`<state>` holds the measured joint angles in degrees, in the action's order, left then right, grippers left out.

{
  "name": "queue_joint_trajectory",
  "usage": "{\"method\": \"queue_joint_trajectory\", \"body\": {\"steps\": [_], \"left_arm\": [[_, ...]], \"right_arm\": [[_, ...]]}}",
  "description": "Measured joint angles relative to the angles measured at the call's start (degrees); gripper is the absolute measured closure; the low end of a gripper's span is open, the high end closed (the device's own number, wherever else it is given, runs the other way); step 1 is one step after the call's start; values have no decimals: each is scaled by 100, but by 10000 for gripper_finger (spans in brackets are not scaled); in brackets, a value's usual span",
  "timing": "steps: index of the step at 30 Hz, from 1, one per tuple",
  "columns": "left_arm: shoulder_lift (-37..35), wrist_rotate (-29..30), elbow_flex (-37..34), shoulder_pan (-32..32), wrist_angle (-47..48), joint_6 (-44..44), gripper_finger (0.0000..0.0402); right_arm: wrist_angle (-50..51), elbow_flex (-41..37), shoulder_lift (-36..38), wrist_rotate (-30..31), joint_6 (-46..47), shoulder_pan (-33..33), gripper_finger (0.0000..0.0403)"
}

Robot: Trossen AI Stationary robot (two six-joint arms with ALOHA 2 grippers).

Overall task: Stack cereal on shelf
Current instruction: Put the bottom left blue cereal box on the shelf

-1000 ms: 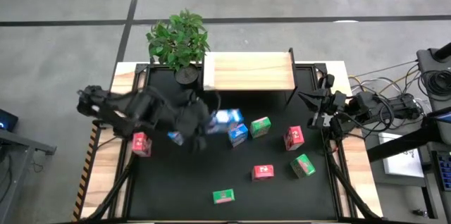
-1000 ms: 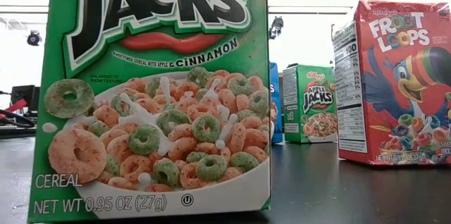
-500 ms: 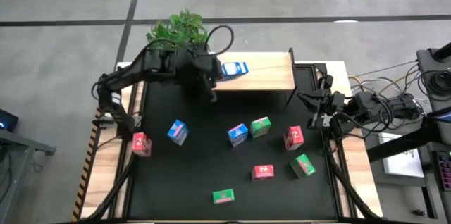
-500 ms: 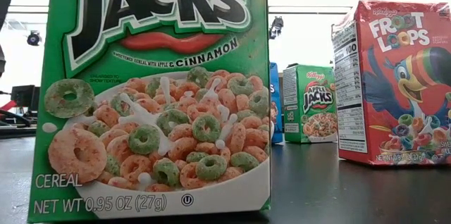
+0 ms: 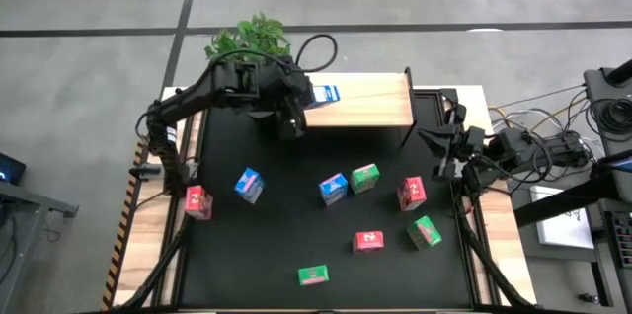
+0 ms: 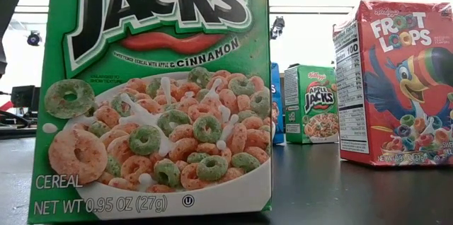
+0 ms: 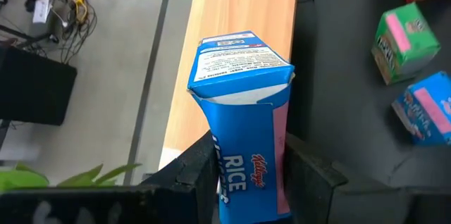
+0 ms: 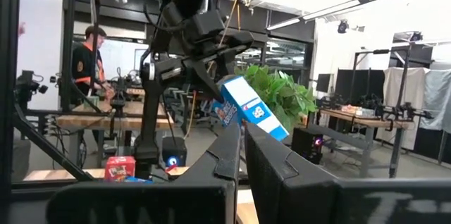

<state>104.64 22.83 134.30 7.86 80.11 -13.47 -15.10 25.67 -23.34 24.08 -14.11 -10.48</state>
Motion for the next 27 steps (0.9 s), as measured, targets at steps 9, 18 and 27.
{"method": "queue_joint_trajectory", "body": {"steps": [9, 18, 27], "left_arm": [[-60, 2, 2, 13, 551, 179, 285], [-101, -45, -39, 85, 460, -19, 285], [43, -775, -235, 596, -455, -483, 285]], "right_arm": [[-24, 193, -8, -2, 216, 0, 390], [-12, 205, 3, -2, -46, 0, 390], [34, 205, -4, -19, 72, 0, 390]]}}
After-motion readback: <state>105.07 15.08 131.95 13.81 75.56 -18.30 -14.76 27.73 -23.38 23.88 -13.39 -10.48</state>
